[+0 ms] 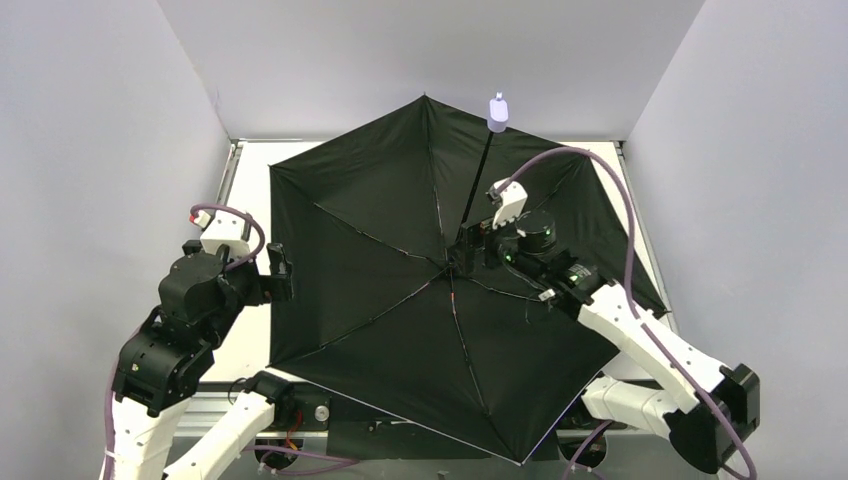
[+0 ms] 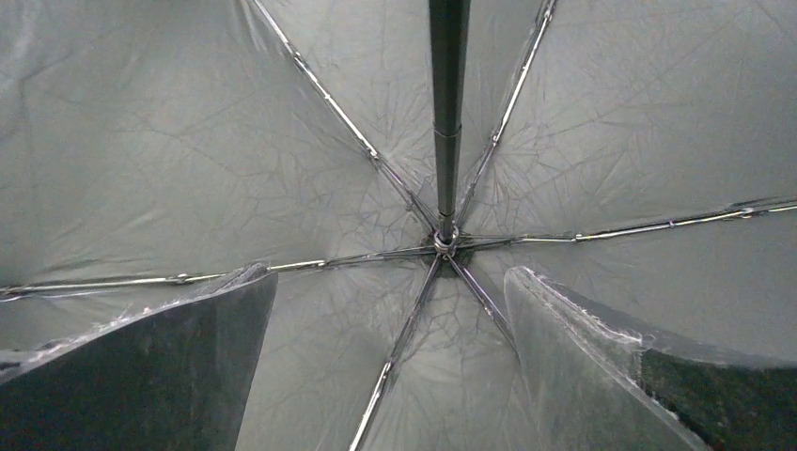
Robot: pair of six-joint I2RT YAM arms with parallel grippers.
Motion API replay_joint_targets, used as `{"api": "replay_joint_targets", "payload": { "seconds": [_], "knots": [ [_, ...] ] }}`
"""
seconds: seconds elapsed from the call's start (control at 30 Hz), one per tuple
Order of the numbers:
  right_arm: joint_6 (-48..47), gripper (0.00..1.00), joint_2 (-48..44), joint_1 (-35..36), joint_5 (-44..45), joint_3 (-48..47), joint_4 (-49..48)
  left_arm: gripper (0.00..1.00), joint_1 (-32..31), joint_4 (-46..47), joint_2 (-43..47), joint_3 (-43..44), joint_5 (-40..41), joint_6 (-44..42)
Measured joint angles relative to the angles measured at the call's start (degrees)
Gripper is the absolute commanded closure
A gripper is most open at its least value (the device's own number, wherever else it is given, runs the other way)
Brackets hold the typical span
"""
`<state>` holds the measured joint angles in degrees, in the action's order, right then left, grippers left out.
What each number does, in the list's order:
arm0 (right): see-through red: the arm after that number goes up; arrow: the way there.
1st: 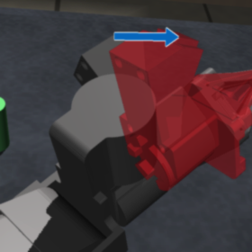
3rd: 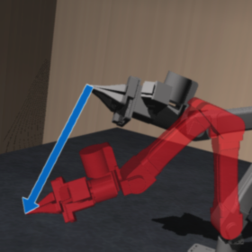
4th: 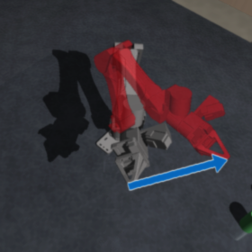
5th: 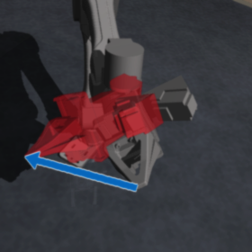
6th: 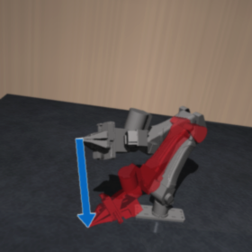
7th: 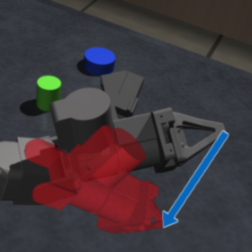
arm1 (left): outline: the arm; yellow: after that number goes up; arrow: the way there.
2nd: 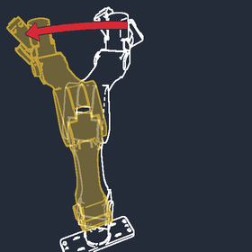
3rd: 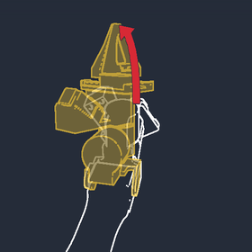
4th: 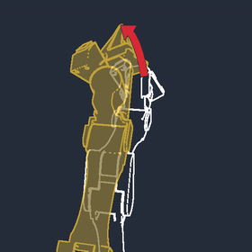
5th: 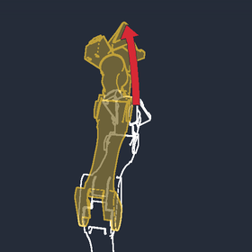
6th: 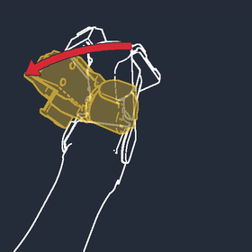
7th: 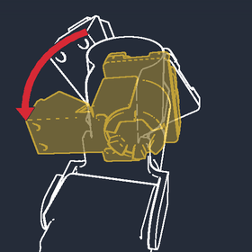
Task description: Put away the umbrella
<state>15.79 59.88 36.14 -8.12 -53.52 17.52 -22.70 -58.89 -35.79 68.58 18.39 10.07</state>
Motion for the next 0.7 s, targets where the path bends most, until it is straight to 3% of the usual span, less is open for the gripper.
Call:
{"api": "replay_joint_targets", "payload": {
  "seconds": [0.27, 0.7],
  "knots": [
    [0.98, 0.01, 4.52, 0.33, 0.39, 11.04, -17.64, 0.07, 0.04, 0.85, -0.11, 0.92, -5.51, 0.24],
    [-2.38, 0.24, 11.04, 0.33, 0.63, 16.59, -32.35, 0.09, 0.04, 1.36, -0.44, 0.94, -8.63, 1.55]
  ]
}}
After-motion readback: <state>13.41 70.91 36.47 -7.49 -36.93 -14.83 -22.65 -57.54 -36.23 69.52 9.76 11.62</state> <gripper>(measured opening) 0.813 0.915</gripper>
